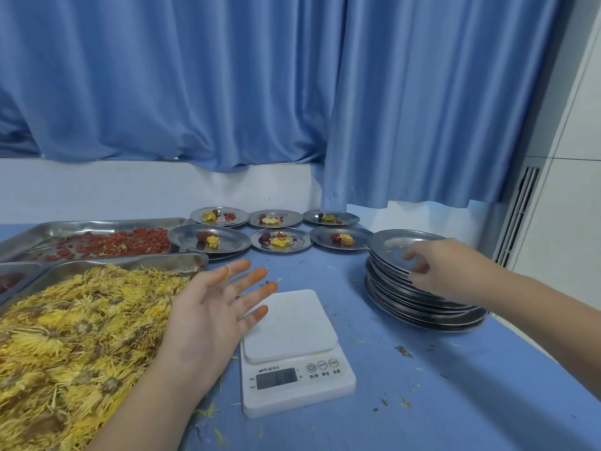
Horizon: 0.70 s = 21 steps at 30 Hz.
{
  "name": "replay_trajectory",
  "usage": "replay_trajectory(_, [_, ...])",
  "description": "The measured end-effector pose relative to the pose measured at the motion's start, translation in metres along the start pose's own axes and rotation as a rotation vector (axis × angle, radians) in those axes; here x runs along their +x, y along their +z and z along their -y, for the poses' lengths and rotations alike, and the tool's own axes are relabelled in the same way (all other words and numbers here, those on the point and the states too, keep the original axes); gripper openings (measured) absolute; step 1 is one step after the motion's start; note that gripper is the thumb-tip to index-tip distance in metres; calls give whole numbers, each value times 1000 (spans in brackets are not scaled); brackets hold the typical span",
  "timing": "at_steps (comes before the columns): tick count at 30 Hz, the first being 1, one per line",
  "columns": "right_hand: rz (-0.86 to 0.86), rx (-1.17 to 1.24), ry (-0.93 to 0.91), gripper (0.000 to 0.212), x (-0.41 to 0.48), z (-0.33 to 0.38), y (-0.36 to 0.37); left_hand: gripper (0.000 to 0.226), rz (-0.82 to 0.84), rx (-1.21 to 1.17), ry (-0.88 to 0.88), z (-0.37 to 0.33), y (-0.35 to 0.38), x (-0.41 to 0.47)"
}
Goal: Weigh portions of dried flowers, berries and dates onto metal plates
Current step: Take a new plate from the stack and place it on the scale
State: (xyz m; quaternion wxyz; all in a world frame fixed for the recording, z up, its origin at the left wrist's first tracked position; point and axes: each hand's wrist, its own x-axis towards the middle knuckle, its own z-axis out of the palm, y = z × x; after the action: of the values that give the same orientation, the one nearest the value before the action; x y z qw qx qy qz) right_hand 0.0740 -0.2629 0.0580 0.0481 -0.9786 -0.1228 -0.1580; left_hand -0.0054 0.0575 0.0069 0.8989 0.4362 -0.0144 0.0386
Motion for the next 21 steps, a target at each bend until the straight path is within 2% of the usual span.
replay_trajectory(3, [-56, 2, 12, 40, -1, 3, 0, 45, 5, 9, 1, 0, 0, 0])
replay_trajectory(8, [-117, 33, 43, 16, -2, 4, -5, 45, -3, 9, 7, -1, 0, -1])
replay_trajectory(10, [-178, -66, 15, 5, -6, 5, -8, 45, -10, 8, 9, -2, 0, -1])
replay_trajectory(13, [-300, -424, -78, 9, -10, 11, -11, 43, -19, 9, 14, -2, -1, 0])
replay_trajectory(14, [-343, -468, -116, 10, -11, 15, -10, 43, -22, 9, 16, -2, -1, 0])
replay_trajectory(17, [-506, -397, -231, 18, -16, 22, -9, 42, -29, 9, 21, -2, -2, 0])
replay_trajectory(21, [-573, -345, -326, 18, -20, 37, -4, 40, -36, 5, 39, -3, -1, 0])
